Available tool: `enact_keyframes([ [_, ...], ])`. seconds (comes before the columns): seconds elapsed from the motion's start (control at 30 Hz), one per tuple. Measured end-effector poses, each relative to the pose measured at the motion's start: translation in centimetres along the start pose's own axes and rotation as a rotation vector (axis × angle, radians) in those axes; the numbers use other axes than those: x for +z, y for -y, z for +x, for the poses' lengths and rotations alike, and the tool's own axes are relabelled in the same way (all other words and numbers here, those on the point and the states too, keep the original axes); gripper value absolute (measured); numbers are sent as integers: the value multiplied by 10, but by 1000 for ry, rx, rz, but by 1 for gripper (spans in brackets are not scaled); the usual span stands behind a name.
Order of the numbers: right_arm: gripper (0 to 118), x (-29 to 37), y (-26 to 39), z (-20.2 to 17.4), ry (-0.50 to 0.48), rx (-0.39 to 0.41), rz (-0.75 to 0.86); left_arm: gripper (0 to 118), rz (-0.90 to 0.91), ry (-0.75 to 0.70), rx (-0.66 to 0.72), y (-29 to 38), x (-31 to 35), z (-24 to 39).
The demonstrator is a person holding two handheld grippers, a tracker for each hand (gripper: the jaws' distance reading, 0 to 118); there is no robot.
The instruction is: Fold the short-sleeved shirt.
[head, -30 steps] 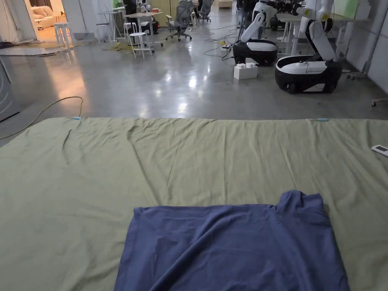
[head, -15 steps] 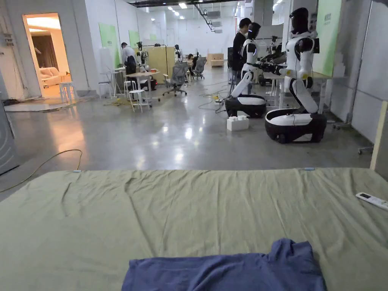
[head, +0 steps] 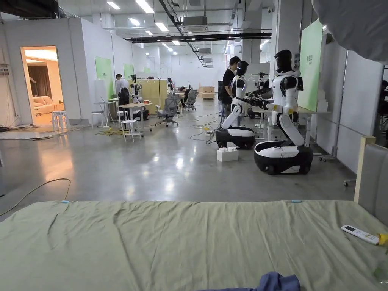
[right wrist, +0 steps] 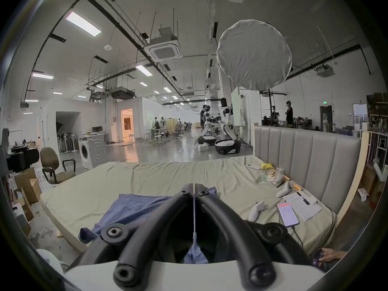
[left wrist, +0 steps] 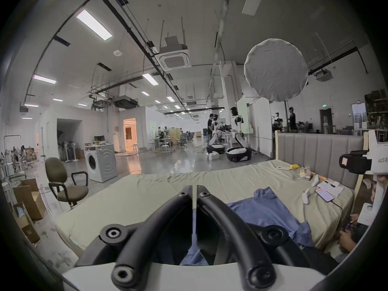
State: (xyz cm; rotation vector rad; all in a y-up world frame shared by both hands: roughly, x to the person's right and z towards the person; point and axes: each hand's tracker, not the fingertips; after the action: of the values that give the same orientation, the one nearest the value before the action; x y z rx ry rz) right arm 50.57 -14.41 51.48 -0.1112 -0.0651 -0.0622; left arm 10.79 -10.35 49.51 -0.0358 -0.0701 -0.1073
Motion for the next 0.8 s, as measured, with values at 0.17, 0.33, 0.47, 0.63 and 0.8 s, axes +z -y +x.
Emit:
enact_keyframes([
  [0.17, 1, 2, -7, -4, -3, 53, 54, 1, 1, -3, 17, -1, -2, 1],
  [0.33, 0, 1, -9, -9, -8, 80, 46, 1, 8, 3, 19, -2, -1, -1],
  [0.47, 0, -1, -9, -9, -19, 64, 57, 1, 1, 0, 28, 1, -5, -5],
  [0.63, 0, -11, 2, -6, -33, 55, 12, 1, -34, -29, 24, 26, -18, -18],
  [0.8, 0, -20, 28, 0, -44, -11, -89, 48, -210, 32, 31, 94, -49, -40],
])
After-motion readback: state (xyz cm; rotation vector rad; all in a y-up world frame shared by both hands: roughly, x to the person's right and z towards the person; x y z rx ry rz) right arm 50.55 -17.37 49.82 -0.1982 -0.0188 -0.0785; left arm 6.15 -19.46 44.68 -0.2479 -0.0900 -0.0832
